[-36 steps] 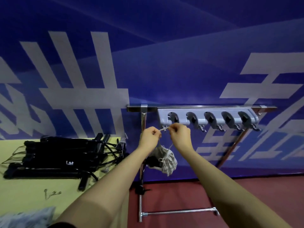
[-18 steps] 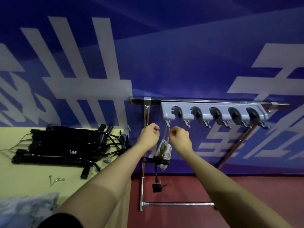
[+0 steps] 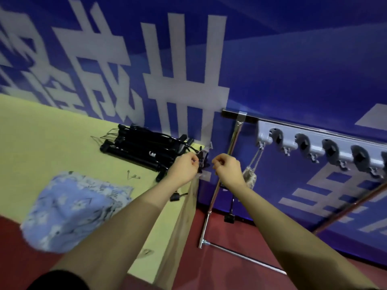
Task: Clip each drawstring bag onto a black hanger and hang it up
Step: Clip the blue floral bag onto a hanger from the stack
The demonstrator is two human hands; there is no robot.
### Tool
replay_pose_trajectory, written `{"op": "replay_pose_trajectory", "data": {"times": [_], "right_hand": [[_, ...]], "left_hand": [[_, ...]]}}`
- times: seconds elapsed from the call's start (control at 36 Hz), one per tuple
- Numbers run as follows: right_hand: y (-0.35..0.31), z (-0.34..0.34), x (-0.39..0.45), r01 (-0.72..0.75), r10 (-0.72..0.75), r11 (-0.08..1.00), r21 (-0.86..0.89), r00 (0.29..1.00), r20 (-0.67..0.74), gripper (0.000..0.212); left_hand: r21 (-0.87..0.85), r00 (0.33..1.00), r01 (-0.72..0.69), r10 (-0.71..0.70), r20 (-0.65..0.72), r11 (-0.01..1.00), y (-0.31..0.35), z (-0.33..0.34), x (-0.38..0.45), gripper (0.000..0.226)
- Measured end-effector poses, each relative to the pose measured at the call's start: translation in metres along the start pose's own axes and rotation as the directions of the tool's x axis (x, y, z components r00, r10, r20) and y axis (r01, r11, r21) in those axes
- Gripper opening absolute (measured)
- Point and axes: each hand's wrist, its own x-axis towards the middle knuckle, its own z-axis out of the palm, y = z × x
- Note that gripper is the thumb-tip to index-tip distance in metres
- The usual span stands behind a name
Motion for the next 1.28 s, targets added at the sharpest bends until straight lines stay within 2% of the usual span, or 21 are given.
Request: {"op": "replay_pose_trajectory", "data": {"times": [0.25,0.44,0.53,0.64,0.72,0.81,1.0,1.17,1.28], "right_hand": [[-0.041,0.096,-0.010,0.130,-0.131,0.991,0.015,0.976,0.173,0.013],[-0.067,0.179,-0.021,0.178,-0.158,0.984,-0.028,0.929,0.336,0.019],[-0.078,0.217,-0.025,0.231,-0.177,0.970,-0.070,0.878,0.445,0.019],[-0.081,0.254,-0.030,0.270,-0.153,0.955,-0.123,0.803,0.577,0.020],[-0.078,0.277,-0.034,0.328,-0.074,0.900,-0.286,0.764,0.641,0.027],[-0.073,0.291,-0.040,0.370,-0.062,0.849,-0.378,0.779,0.624,0.032],[-0.081,0.304,-0.047,0.396,-0.105,0.832,-0.390,0.801,0.589,0.017],[-0.093,0.305,-0.045,0.256,-0.127,0.944,-0.207,0.862,0.490,0.017],[-0.110,0.302,-0.038,0.189,-0.132,0.980,-0.067,0.858,0.497,0.035]], "left_hand": [[0.012,0.988,0.119,-0.117,-0.102,0.993,-0.095,-0.061,-0.028,0.013],[-0.040,0.974,0.208,-0.211,-0.083,0.977,-0.184,-0.102,-0.032,0.011],[-0.031,0.973,0.227,-0.228,-0.037,0.973,-0.220,-0.115,-0.026,0.015],[0.177,0.978,0.184,-0.198,0.068,0.967,-0.255,-0.123,-0.021,0.014],[0.385,0.972,0.070,-0.150,0.180,0.920,-0.278,-0.125,-0.019,0.023],[0.472,0.965,-0.038,-0.090,0.246,0.881,-0.294,-0.127,-0.018,0.029],[0.623,0.948,-0.208,-0.001,0.317,0.754,-0.304,-0.136,-0.017,0.025],[0.457,0.979,-0.157,0.079,0.186,0.876,-0.298,-0.160,-0.010,0.013],[0.358,0.983,-0.156,0.109,0.147,0.921,-0.287,-0.179,0.003,0.015]]}}
